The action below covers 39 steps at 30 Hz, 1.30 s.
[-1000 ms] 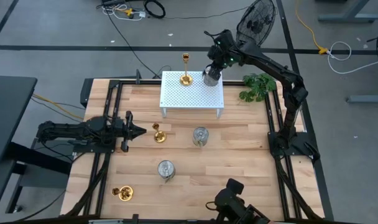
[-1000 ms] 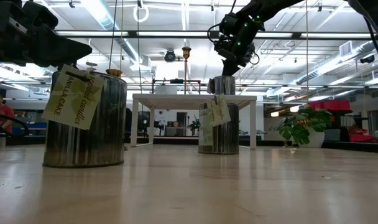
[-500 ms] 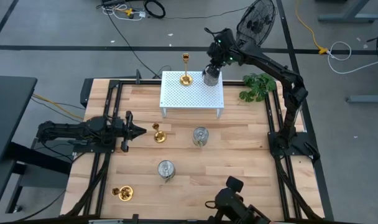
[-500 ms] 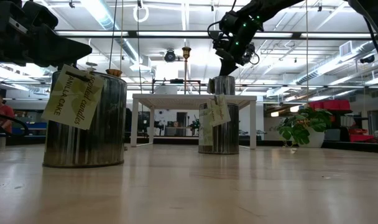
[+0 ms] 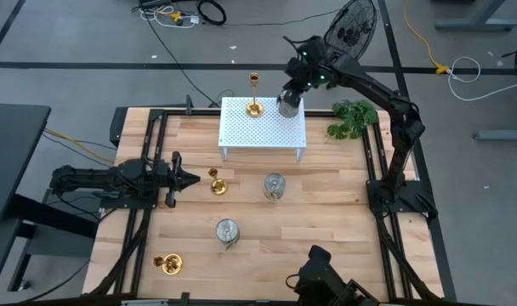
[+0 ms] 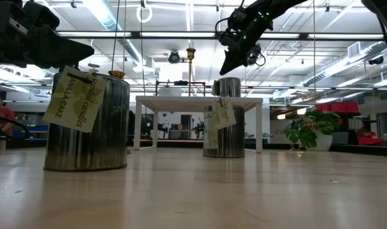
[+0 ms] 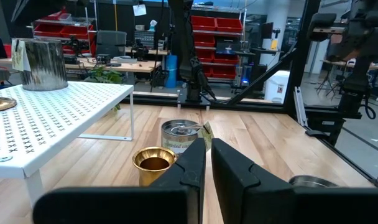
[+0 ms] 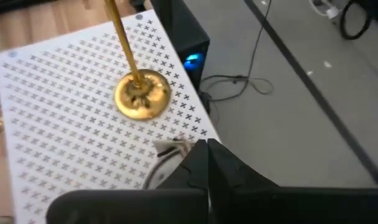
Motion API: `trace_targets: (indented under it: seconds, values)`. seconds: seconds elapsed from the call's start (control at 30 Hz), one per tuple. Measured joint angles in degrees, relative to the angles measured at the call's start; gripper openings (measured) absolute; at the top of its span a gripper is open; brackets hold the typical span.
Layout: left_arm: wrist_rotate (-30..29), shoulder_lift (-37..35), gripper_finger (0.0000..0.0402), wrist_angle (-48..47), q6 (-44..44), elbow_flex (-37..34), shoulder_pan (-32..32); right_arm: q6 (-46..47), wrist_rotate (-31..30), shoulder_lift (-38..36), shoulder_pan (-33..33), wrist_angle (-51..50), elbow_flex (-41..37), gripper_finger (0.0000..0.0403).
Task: Pick & Place candle stick holders
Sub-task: Adjust the scented candle can on the shelf
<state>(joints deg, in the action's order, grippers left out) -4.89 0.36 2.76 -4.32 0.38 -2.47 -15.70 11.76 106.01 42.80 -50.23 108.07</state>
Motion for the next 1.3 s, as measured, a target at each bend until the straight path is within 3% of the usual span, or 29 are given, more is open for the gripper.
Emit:
trace_targets:
  seconds: [0.3, 0.6, 0.87, 1.1, 1.3]
  values:
    - [0.0, 0.0, 0.0032, 0.0, 0.0, 0.0, 0.0, 2.3, -0.1, 0.0, 1.0, -4.9, 0.0, 0.0000]
    - [0.0, 0.0, 0.0032, 0.0, 0.0, 0.0, 0.0, 1.5, 7.3, 0.0, 1.3, -5.5, 0.0, 0.0000]
    - [0.0, 0.0, 0.0032, 0.0, 0.0, 0.0, 0.0, -0.9, 6.7, 0.0, 1.4, -10.0, 0.0, 0.0000]
    - [0.0, 0.0, 0.0032, 0.0, 0.0, 0.0, 0.0, -1.4, 1.0, 0.0, 1.4, -11.2, 0.0, 0.0000]
    - [0.0, 0.0, 0.0032, 0.0, 0.0, 0.0, 0.0, -1.8, 0.7, 0.3, 1.4, -10.9, 0.0, 0.0000]
